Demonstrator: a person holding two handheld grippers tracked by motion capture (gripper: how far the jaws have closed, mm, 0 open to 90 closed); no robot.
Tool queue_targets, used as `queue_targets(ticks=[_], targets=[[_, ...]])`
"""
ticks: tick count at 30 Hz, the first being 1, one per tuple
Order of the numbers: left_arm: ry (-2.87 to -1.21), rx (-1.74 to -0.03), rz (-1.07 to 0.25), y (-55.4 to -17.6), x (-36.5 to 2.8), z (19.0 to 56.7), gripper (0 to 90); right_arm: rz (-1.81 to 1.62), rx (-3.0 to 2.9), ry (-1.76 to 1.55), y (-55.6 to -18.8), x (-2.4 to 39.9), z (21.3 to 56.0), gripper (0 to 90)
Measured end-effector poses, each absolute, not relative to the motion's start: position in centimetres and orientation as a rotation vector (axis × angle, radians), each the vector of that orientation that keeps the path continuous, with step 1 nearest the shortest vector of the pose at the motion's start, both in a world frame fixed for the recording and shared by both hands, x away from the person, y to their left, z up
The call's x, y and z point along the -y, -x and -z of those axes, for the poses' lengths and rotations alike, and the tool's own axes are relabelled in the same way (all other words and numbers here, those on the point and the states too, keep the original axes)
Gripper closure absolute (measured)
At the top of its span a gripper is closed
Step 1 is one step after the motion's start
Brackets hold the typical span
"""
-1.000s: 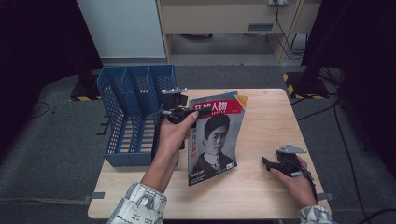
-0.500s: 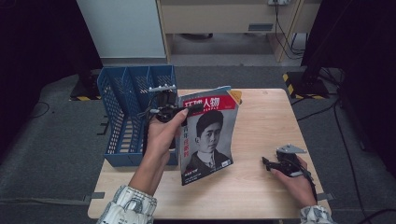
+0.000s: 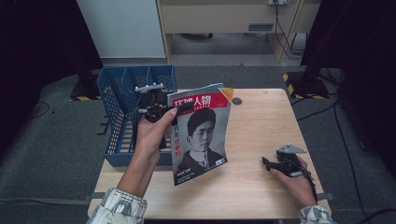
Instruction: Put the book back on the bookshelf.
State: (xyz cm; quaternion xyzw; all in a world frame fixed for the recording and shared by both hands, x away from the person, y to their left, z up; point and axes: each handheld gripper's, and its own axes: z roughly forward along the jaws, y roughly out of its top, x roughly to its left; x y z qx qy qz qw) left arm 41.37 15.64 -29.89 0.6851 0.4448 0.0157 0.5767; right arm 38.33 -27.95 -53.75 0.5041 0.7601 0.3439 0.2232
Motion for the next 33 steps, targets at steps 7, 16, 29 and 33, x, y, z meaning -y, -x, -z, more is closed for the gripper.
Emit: queue_targets(ticks=[7, 16, 29, 33], targets=[[-1.591, -1.05, -0.05, -41.1, -16.9, 29.8, 86.0, -0.951, -2.099, -1.391, -38.3, 28.0, 53.7, 29.7], [-1.564, -1.059, -0.052, -40.7, -18.4, 29.6, 86.0, -0.951, -2.096, -1.391, -38.3, 27.9, 53.7, 29.8], [-1.542, -1.062, -0.066, -40.4, -20.5, 29.2, 86.0, -0.952, -2.097, -1.39, -38.3, 27.9, 53.8, 29.8], [-1.535, -1.068, -0.068, -40.4, -21.0, 29.2, 86.0, -0.952, -2.097, -1.389, -38.3, 27.9, 53.8, 29.8]])
